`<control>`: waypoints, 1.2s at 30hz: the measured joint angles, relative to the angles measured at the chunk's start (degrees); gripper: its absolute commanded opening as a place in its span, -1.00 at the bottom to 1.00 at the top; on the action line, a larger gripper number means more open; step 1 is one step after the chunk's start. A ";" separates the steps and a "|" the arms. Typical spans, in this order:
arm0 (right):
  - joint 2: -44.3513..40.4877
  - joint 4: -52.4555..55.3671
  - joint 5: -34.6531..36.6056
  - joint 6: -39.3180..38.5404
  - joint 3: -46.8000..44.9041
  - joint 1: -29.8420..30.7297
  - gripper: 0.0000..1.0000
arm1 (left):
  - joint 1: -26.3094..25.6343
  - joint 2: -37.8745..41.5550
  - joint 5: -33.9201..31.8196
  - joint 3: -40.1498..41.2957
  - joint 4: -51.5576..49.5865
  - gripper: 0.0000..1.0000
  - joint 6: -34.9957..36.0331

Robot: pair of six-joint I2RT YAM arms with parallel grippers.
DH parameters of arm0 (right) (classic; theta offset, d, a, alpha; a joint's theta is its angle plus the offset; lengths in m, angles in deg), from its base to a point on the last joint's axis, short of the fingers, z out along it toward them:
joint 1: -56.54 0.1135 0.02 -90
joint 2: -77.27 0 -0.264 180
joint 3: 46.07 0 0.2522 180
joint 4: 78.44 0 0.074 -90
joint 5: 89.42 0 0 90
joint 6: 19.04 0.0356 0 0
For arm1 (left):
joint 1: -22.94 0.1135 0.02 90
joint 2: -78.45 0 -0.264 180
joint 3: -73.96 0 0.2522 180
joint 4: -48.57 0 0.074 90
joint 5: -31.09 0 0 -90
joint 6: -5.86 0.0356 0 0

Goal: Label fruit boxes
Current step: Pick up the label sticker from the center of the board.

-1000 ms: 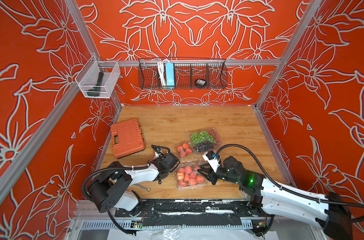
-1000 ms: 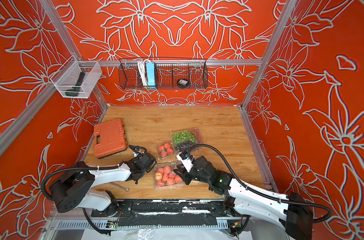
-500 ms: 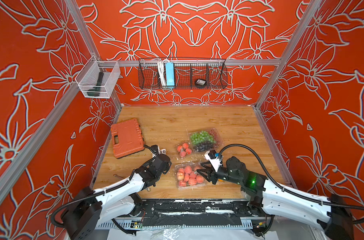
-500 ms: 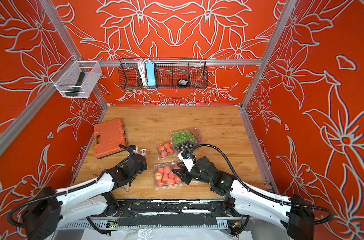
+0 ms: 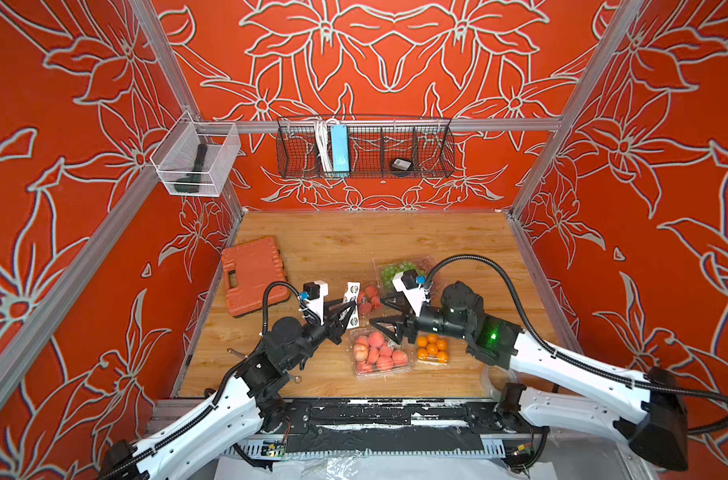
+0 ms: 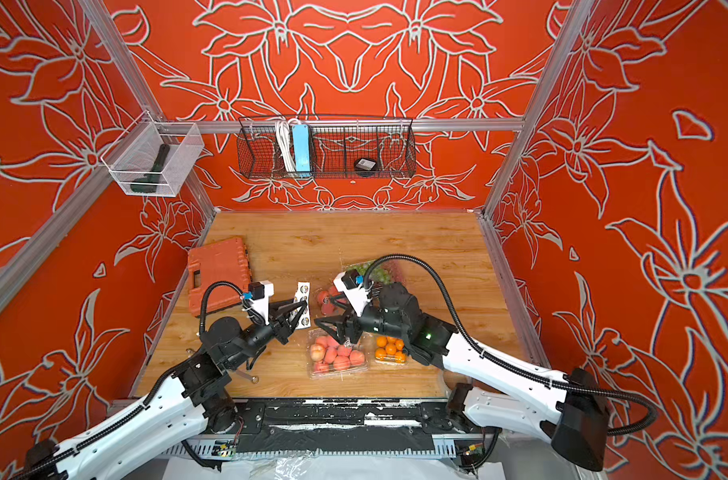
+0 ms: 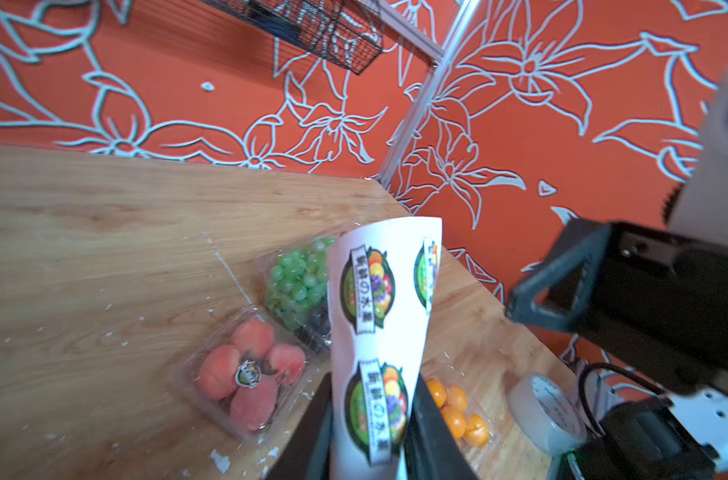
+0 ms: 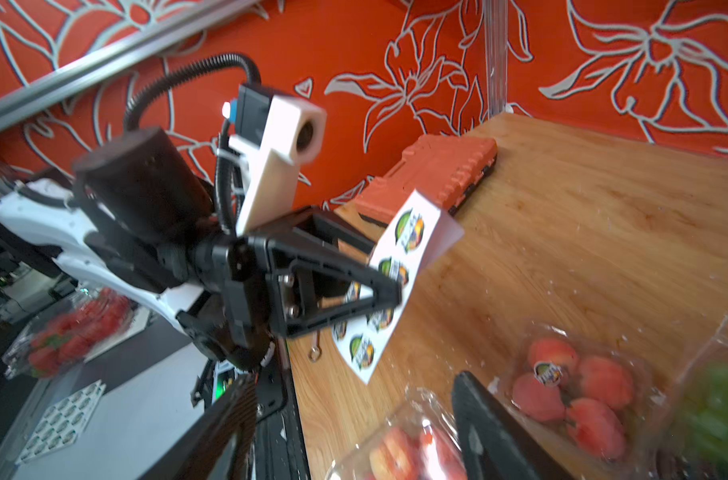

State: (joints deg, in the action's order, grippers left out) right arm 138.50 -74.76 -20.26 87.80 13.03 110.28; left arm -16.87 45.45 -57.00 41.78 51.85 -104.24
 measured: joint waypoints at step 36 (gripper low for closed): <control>4.09 1.53 -25.68 -7.17 5.27 -13.77 -1.00 | 1.97 -2.95 23.10 -0.11 11.39 0.75 6.80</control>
State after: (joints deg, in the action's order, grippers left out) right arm 142.59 -73.23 -45.94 80.63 18.30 96.51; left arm -14.90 42.50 -33.89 41.67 63.23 -97.44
